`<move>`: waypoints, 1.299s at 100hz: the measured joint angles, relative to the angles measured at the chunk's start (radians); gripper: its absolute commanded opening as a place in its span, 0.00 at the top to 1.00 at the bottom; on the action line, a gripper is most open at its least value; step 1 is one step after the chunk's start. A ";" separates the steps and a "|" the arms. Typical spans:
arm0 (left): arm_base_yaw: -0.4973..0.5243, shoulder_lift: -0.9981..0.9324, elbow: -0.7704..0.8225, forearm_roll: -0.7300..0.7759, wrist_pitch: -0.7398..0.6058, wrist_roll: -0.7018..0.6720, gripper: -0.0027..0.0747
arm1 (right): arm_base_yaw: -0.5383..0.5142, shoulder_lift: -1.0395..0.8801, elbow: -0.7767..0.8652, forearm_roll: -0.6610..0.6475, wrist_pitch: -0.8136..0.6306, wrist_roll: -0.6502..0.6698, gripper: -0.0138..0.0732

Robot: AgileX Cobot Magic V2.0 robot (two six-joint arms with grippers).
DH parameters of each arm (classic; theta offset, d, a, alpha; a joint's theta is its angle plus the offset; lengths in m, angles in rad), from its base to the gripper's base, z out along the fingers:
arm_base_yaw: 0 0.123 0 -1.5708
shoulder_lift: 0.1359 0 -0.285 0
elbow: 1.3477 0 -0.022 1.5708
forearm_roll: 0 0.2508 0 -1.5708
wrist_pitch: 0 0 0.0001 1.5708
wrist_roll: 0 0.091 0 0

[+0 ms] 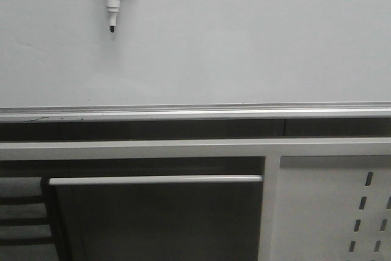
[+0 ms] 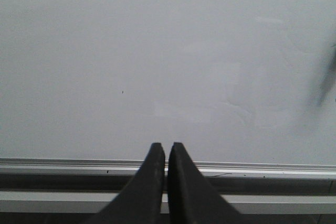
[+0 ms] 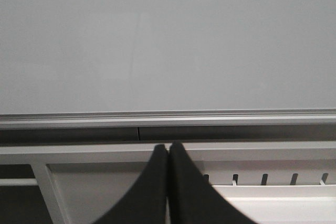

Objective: Write number 1 on whiteboard

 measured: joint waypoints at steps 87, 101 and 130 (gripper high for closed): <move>0.000 0.000 0.000 0.000 0.000 0.000 0.99 | 0.000 0.000 0.000 0.005 -0.002 0.000 0.92; 0.000 0.000 0.000 0.000 0.000 0.000 0.99 | 0.000 0.000 0.000 0.074 -0.013 0.000 0.92; 0.000 0.000 0.000 -0.265 0.000 0.000 0.99 | 0.000 0.000 0.000 0.399 -0.070 0.002 0.92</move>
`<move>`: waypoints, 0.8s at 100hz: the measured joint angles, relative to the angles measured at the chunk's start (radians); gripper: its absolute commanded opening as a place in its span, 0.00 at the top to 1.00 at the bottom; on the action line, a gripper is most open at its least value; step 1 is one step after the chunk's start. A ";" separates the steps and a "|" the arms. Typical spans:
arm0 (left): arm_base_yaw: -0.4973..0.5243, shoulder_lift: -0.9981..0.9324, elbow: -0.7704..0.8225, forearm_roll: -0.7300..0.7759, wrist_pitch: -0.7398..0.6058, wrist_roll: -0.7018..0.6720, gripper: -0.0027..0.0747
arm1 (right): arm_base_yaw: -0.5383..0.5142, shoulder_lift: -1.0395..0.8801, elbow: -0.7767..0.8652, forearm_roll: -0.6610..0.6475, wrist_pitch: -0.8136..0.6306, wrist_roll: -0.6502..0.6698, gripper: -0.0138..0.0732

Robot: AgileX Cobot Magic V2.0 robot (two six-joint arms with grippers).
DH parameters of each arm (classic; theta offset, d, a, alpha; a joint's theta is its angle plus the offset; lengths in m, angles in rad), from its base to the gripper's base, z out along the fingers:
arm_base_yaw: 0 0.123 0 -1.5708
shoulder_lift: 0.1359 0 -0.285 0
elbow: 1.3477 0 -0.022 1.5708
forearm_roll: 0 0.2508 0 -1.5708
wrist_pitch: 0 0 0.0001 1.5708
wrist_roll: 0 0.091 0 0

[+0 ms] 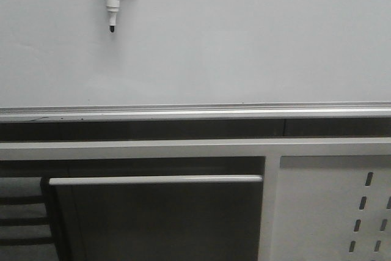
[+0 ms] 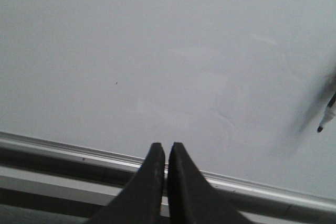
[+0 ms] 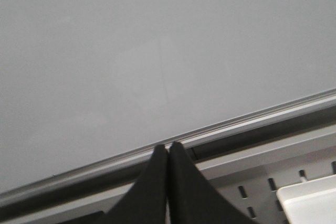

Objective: Write number 1 on whiteboard

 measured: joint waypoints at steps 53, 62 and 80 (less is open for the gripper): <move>-0.008 0.127 -0.269 -0.250 0.284 0.177 0.99 | 0.000 0.177 -0.257 0.254 0.346 -0.150 0.89; -0.008 0.234 -0.365 -0.247 0.365 0.279 0.99 | 0.000 0.291 -0.359 0.248 0.425 -0.232 0.89; -0.008 0.446 -0.496 -0.269 0.472 0.372 0.99 | 0.000 0.457 -0.499 0.244 0.516 -0.307 0.89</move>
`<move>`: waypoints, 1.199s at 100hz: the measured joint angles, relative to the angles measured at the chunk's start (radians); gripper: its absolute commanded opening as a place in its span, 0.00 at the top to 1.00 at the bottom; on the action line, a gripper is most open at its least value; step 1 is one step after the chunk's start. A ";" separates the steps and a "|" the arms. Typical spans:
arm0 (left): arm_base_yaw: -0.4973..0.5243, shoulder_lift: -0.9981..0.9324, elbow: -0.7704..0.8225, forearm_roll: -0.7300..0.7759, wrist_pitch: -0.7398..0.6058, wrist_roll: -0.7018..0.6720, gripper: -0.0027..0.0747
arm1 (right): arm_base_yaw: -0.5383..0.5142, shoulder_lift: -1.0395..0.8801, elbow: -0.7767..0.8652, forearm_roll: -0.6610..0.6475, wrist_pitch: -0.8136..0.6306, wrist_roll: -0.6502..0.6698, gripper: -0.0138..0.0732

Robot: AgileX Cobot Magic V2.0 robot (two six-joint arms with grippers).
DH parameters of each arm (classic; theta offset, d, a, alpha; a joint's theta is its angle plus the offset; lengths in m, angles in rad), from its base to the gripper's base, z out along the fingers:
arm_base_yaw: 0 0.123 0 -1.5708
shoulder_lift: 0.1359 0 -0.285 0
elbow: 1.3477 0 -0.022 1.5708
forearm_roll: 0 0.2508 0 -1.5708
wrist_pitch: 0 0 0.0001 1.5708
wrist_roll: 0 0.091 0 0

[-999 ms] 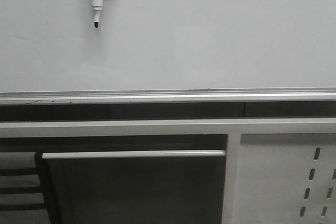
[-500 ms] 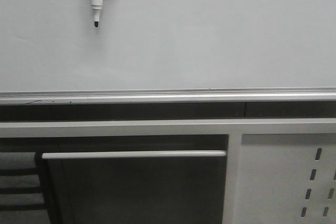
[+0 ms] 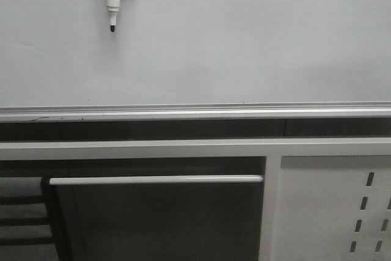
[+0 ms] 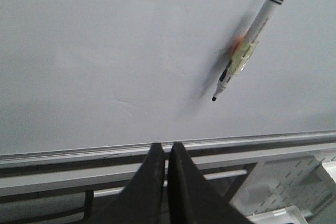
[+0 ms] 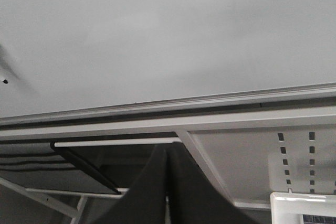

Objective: Write number 1 on whiteboard

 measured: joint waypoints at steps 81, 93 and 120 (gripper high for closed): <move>-0.345 0.650 -0.239 -0.931 -0.194 1.027 0.53 | 0.000 0.082 -0.033 0.020 0.050 -0.043 0.44; -0.438 0.664 -0.243 -0.957 -0.370 1.074 0.53 | 0.000 0.082 -0.033 0.020 0.050 -0.044 0.44; -0.496 0.745 -0.321 -0.974 -0.478 1.125 0.53 | 0.000 0.082 -0.033 0.020 0.041 -0.044 0.44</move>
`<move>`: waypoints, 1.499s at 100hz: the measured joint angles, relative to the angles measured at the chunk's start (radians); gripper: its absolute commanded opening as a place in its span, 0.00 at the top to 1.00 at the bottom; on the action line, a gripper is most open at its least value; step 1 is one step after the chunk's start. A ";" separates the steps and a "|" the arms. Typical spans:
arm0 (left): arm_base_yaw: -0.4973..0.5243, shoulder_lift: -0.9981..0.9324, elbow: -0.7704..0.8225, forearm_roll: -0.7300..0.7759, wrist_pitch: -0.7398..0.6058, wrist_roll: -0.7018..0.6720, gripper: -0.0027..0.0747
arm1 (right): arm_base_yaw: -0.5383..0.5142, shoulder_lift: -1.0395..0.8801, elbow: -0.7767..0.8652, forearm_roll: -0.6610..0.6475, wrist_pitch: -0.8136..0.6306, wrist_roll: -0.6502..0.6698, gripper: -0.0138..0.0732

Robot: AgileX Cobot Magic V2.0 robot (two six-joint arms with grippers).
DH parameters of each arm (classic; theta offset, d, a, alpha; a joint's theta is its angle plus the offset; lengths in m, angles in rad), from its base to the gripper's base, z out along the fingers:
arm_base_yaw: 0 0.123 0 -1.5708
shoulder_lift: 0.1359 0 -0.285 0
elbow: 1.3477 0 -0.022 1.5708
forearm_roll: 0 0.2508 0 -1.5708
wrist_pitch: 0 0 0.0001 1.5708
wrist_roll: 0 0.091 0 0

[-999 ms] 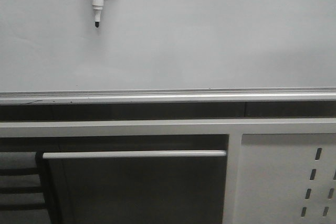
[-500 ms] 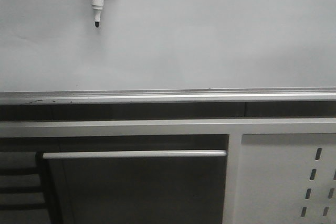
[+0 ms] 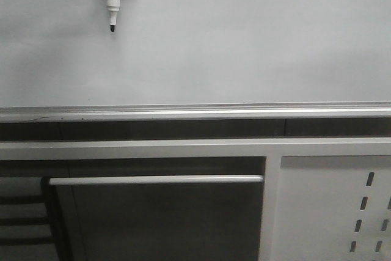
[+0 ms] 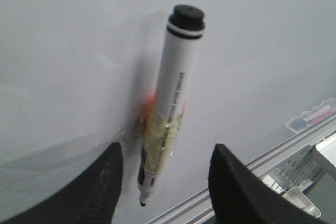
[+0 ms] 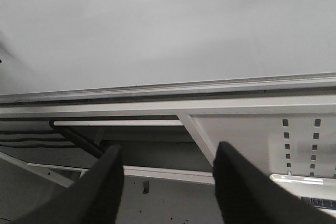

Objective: Write number 1 on whiteboard

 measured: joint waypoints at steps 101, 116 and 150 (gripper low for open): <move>-0.004 -0.036 0.031 0.157 0.231 0.015 0.99 | 0.000 0.000 0.000 0.107 0.080 -0.154 0.44; -0.026 -0.041 0.063 0.246 0.396 0.015 0.99 | 0.000 0.041 -0.012 0.342 0.183 -0.398 0.44; -0.211 -0.016 0.065 0.392 0.445 -0.026 0.99 | 0.053 0.333 -0.239 0.435 0.435 -0.565 0.44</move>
